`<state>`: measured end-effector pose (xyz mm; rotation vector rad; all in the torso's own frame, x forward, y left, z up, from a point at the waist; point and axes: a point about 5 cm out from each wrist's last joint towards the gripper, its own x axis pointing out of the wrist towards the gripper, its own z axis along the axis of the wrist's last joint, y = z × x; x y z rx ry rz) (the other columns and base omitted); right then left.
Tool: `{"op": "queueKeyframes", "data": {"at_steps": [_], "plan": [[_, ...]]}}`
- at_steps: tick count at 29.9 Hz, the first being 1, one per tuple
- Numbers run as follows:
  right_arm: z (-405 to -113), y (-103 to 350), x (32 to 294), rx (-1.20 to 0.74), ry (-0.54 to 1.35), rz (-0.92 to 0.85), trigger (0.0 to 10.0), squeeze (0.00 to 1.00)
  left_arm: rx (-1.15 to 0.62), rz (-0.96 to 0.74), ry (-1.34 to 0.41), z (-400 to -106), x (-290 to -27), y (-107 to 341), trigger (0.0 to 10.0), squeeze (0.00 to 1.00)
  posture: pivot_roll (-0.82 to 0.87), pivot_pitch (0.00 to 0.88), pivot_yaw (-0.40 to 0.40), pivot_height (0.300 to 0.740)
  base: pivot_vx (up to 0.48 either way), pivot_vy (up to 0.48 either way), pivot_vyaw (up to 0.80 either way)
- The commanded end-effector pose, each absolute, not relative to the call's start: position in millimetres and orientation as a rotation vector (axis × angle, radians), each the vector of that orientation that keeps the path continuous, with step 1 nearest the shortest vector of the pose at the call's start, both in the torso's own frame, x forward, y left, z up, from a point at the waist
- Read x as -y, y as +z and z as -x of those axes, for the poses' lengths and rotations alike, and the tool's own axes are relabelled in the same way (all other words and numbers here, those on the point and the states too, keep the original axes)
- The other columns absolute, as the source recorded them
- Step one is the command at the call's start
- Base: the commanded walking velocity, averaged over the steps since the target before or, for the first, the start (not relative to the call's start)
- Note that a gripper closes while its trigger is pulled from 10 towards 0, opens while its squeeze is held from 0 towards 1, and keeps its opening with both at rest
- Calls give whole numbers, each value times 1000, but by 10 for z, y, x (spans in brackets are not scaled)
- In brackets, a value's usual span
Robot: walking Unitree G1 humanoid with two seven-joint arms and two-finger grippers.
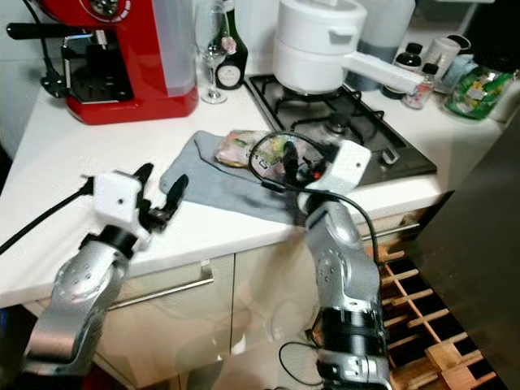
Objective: Restocking fridge
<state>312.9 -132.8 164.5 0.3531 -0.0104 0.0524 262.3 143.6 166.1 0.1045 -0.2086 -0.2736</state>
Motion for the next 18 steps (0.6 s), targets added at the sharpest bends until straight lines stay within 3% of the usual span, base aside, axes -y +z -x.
{"op": "queueKeyframes", "data": {"at_steps": [1, 4, 8, 9, 18], "plan": [[-3039, 1771, 1335, 70, 54, -263, 10000, 1000, 267, -89, -284, -2545, -1415, 1779, 10000, 0, -51, 0, -54, 740, 0, 0, 0], [-2984, 1784, 1293, 78, 67, -235, 10000, 1000, 300, -97, -309, -2517, -1333, 1847, 10000, 0, -48, 0, -55, 740, 0, 0, 0], [-3054, 1747, 1215, 30, 85, -333, 10000, 1000, 315, -104, -328, -2570, -1269, 1871, 10000, 0, -48, 0, -54, 740, 0, 0, 0], [-3103, 1748, 1219, 12, 70, -373, 10000, 0, 315, -106, -328, -2593, -1277, 1870, 10000, 0, -52, 0, -52, 740, 0, 0, 0], [-3381, 1775, 1237, -39, 50, -489, 10000, 0, 314, -109, -321, -2688, -1302, 1914, 10000, 0, -45, 0, -42, 740, 0, 0, 0]]}}
